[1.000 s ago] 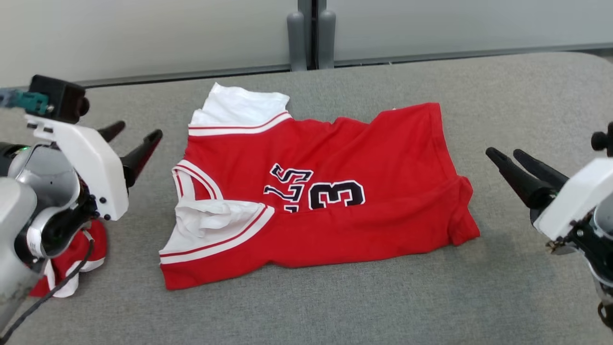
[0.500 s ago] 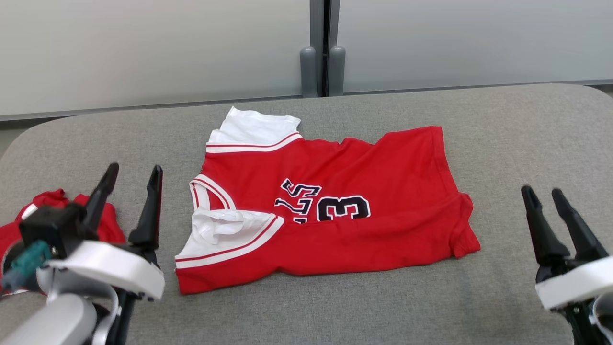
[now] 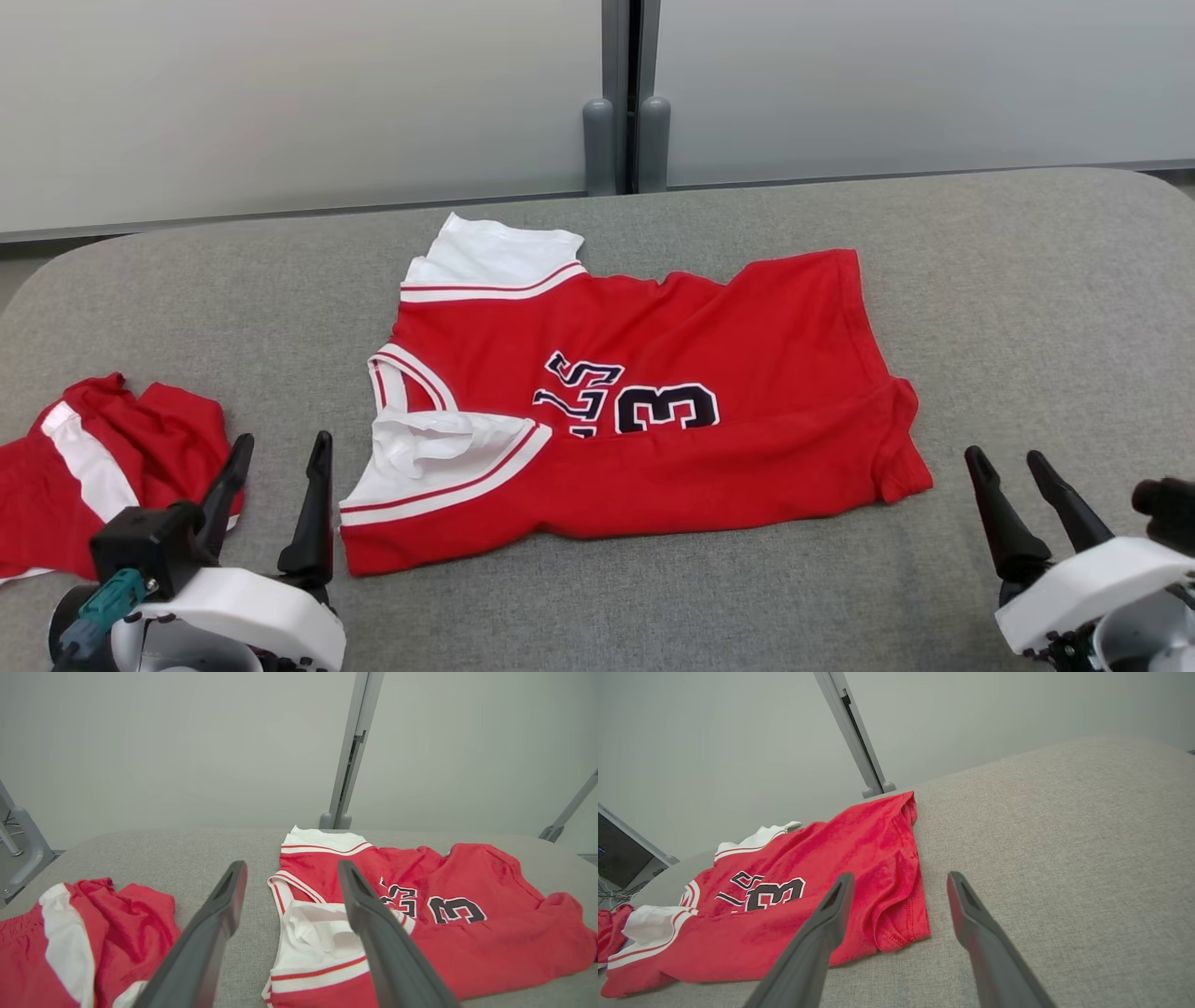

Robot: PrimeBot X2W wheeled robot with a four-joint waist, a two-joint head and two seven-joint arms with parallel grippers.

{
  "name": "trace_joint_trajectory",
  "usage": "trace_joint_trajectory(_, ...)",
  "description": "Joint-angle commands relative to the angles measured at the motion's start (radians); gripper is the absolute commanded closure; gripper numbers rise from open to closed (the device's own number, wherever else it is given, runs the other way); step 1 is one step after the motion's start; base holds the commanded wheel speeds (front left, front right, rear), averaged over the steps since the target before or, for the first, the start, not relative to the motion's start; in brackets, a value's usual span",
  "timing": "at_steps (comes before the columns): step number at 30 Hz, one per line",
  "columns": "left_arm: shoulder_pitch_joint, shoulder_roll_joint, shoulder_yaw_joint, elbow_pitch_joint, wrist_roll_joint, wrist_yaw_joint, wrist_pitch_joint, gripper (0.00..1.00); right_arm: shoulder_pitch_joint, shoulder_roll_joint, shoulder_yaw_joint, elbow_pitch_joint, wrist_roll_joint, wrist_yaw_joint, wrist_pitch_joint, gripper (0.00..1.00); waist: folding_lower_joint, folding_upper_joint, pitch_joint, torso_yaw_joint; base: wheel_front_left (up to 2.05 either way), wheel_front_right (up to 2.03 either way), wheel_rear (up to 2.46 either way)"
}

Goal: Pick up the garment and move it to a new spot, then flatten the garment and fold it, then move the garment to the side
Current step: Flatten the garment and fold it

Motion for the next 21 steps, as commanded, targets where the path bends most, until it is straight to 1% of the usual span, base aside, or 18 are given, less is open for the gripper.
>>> trace_joint_trajectory(1,0.008,0.001,-0.001,0.015,-0.009,-0.009,0.011,0.0,-0.027,-0.007,0.012,0.026,-0.008,0.002,0.018,0.0,0.0,-0.0001,0.005,-0.002,0.0,0.0,0.0)
trace_joint_trajectory(6,-0.01,-0.019,-0.022,0.097,-0.034,-0.051,0.038,0.0,-0.1,-0.011,0.087,0.125,-0.02,0.002,0.057,0.0,0.0,-0.0001,0.027,-0.004,0.0,0.0,0.0)
trace_joint_trajectory(12,-0.042,-0.058,-0.046,0.189,-0.059,-0.1,0.061,0.0,-0.162,-0.03,0.16,0.256,-0.056,0.002,0.05,0.0,0.0,-0.0001,0.047,0.008,0.0,0.0,0.0)
trace_joint_trajectory(13,-0.042,-0.058,-0.046,0.189,-0.059,-0.1,0.061,0.0,-0.162,-0.03,0.16,0.256,-0.056,0.002,0.05,0.0,0.0,-0.0001,0.047,0.008,0.0,0.0,0.0)
trace_joint_trajectory(21,-0.087,-0.094,-0.087,0.315,-0.087,-0.166,0.134,0.0,-0.234,-0.031,0.23,0.357,-0.067,0.002,0.015,0.0,0.0,-0.0001,0.077,0.014,0.0,0.0,0.0)
